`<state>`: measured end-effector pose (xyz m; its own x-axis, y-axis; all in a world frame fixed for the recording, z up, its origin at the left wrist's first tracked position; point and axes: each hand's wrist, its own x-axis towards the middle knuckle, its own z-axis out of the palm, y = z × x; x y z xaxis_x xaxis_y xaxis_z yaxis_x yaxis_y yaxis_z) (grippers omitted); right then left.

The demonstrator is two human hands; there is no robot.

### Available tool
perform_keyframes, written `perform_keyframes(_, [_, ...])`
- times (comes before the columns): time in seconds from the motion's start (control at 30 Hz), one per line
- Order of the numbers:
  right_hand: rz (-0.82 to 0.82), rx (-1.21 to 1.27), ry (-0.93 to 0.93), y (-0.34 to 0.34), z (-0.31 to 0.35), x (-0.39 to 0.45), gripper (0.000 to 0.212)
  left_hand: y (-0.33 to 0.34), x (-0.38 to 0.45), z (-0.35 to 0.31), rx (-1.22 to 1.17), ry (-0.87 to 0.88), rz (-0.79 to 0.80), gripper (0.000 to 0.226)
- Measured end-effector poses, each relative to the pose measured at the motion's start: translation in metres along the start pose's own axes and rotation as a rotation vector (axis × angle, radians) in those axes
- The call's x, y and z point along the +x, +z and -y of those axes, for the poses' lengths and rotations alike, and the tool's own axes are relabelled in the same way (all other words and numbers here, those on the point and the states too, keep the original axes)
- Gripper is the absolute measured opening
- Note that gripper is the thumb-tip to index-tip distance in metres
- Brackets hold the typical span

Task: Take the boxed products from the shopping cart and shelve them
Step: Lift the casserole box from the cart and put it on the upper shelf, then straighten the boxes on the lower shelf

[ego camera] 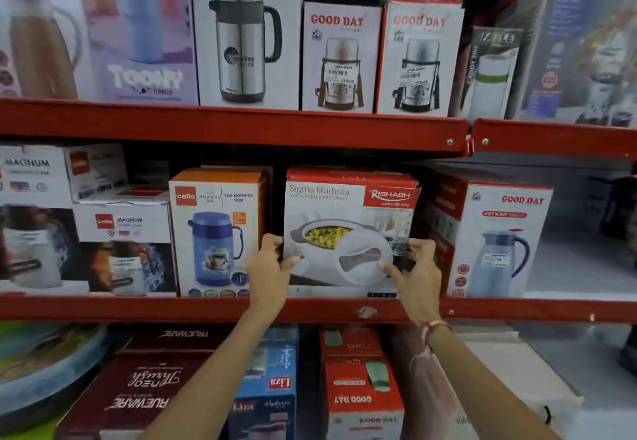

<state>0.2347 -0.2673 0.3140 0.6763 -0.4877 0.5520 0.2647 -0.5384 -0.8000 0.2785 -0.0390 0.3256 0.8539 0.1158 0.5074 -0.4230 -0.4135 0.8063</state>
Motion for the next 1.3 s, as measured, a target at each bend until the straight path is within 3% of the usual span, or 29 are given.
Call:
perform_keyframes(0.13, [-0.004, -0.021, 0.006, 0.013, -0.015, -0.003, 0.048, 0.008, 0.004, 0.019, 0.150, 0.029, 0.002, 0.035])
perform_keyframes(0.23, [0.009, -0.106, -0.045, 0.016, -0.018, 0.001, 0.029, 0.011, 0.008, 0.025, 0.172, 0.035, 0.037, 0.034])
perform_keyframes(0.33, [0.062, -0.185, -0.080, 0.016, -0.017, 0.000, 0.026, 0.008, 0.008, 0.028, 0.156, 0.052, 0.068, 0.035])
perform_keyframes(0.5, [-0.083, -0.155, -0.279, 0.020, -0.005, -0.048, 0.019, -0.012, -0.030, 0.038, 0.061, 0.155, 0.034, 0.031])
perform_keyframes(0.57, [-0.022, -0.086, -0.323, 0.026, 0.000, -0.076, 0.012, -0.023, -0.049, 0.047, 0.029, 0.180, -0.007, 0.024])
perform_keyframes(0.67, [0.182, 0.014, -0.243, 0.040, -0.003, -0.122, 0.007, -0.040, -0.082, 0.071, 0.018, 0.117, -0.007, 0.018])
perform_keyframes(0.73, [0.328, 0.034, -0.082, 0.053, -0.010, -0.148, 0.014, -0.048, -0.105, 0.092, 0.037, 0.004, -0.006, 0.021])
perform_keyframes(0.83, [0.702, 0.031, 0.237, 0.072, -0.021, -0.175, 0.063, -0.052, -0.133, 0.120, 0.089, -0.217, 0.082, 0.036])
perform_keyframes(0.93, [0.959, -0.032, 0.335, 0.085, -0.030, -0.191, 0.100, -0.050, -0.150, 0.133, 0.075, -0.448, 0.279, 0.057])
perform_keyframes(1.07, [0.958, -0.011, 0.361, 0.094, -0.030, -0.203, 0.104, -0.054, -0.158, 0.135, -0.065, -0.575, 0.374, 0.069])
perform_keyframes(1.3, [0.942, -0.056, 0.271, 0.087, -0.029, -0.214, 0.102, -0.070, -0.171, 0.139, -0.032, -0.531, 0.421, 0.066])
